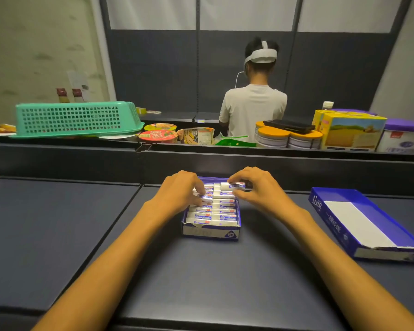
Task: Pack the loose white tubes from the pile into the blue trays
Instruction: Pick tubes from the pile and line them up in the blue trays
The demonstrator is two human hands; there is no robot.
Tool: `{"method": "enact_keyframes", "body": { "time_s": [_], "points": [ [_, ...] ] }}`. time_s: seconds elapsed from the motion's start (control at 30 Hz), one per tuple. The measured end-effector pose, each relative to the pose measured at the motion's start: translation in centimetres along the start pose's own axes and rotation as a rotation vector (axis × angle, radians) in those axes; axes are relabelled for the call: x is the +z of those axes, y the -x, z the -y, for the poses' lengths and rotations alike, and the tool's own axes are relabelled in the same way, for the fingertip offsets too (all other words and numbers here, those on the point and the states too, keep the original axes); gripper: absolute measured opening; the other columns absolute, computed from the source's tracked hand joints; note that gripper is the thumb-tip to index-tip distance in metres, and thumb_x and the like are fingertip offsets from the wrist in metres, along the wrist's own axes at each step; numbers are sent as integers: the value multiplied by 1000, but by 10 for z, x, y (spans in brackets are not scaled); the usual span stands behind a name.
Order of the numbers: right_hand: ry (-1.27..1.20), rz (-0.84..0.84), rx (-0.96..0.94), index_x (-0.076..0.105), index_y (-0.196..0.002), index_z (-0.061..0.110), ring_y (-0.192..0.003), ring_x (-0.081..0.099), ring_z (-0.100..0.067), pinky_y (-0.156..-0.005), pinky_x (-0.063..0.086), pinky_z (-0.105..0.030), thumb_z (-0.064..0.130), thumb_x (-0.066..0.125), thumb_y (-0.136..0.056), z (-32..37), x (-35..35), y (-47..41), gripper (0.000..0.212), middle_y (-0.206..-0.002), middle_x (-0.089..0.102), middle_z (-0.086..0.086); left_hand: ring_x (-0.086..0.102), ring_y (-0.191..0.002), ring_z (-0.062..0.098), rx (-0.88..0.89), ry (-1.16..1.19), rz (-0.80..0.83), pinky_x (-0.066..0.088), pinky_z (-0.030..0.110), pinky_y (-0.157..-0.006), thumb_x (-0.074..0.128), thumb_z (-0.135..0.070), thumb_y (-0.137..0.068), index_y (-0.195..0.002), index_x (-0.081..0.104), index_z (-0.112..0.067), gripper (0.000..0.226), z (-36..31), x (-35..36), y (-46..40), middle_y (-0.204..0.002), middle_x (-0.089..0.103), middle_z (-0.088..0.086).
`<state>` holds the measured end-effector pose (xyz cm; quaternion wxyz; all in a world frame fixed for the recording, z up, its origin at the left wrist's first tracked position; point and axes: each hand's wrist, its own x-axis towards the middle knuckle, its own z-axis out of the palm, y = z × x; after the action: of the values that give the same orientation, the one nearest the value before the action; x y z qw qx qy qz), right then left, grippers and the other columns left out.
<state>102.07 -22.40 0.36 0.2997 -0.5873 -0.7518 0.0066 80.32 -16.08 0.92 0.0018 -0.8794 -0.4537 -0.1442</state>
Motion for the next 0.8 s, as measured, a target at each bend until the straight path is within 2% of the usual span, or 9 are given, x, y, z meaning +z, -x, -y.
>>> {"method": "enact_keyframes", "body": {
  "time_s": [0.13, 0.4, 0.6, 0.8],
  "points": [
    [10, 1, 25, 64, -115, 24, -104, 52, -8, -83, 50, -29, 27, 70, -86, 0, 2, -1, 30, -115, 62, 5, 58, -105, 18, 29, -25, 26, 39, 28, -72, 76, -36, -79, -103, 73, -28, 26, 1, 1, -5, -116, 65, -4],
    [10, -14, 67, 64, -114, 26, -105, 53, -8, -84, 52, -30, 28, 71, -85, 1, 5, -1, 29, -115, 62, 6, 52, -113, 17, 102, 3, 80, 43, 32, -79, 67, -39, -87, -117, 69, -29, 32, 10, 3, -4, -125, 58, -4],
    [25, 0, 87, 64, -114, 26, -103, 51, -7, -81, 49, -26, 28, 71, -86, 4, 7, -2, 29, -116, 62, 6, 55, -111, 16, 115, 63, 75, 50, 37, -87, 68, -32, -87, -110, 72, -26, 24, 11, 0, -3, -123, 60, -5],
    [64, 64, 123, 64, -115, 27, -107, 52, -10, -86, 49, -28, 29, 71, -86, 16, 9, -6, 29, -119, 61, 5, 56, -110, 16, 126, 44, 78, 47, 31, -82, 69, -31, -87, -110, 72, -25, 24, 10, 1, -4, -123, 59, -5]
  ]
}}
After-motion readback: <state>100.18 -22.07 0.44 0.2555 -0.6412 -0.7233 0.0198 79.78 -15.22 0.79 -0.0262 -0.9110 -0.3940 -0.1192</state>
